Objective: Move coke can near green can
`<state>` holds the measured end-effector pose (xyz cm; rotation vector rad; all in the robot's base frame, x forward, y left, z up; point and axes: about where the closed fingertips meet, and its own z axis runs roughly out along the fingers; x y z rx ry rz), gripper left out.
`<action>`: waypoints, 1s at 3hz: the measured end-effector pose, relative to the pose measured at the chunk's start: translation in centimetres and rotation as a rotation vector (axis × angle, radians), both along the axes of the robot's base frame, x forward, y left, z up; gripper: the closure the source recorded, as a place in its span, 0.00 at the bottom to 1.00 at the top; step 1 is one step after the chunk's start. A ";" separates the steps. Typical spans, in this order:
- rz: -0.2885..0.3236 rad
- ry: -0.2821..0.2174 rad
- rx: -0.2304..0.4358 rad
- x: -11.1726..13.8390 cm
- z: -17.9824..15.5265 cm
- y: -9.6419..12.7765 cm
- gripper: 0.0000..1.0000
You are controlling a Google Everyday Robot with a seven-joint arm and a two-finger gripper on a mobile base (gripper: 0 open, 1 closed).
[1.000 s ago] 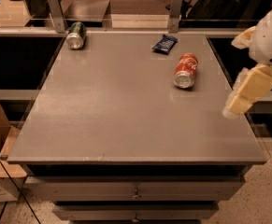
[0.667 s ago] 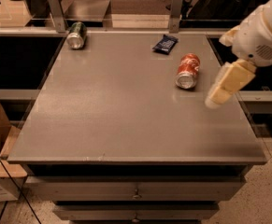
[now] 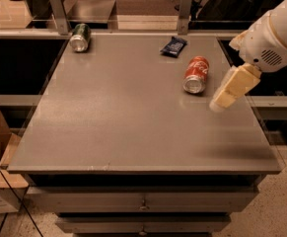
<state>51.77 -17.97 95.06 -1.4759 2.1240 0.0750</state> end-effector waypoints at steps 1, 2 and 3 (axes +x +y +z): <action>-0.027 -0.049 0.089 3.9 -0.2 1.6 0.00; -0.063 -0.076 0.145 8.2 -0.9 2.3 0.00; -0.077 -0.046 0.177 11.4 -3.2 3.1 0.00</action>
Offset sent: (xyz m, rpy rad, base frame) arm 0.1361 0.0277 -0.0209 0.2121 -0.1053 -0.1141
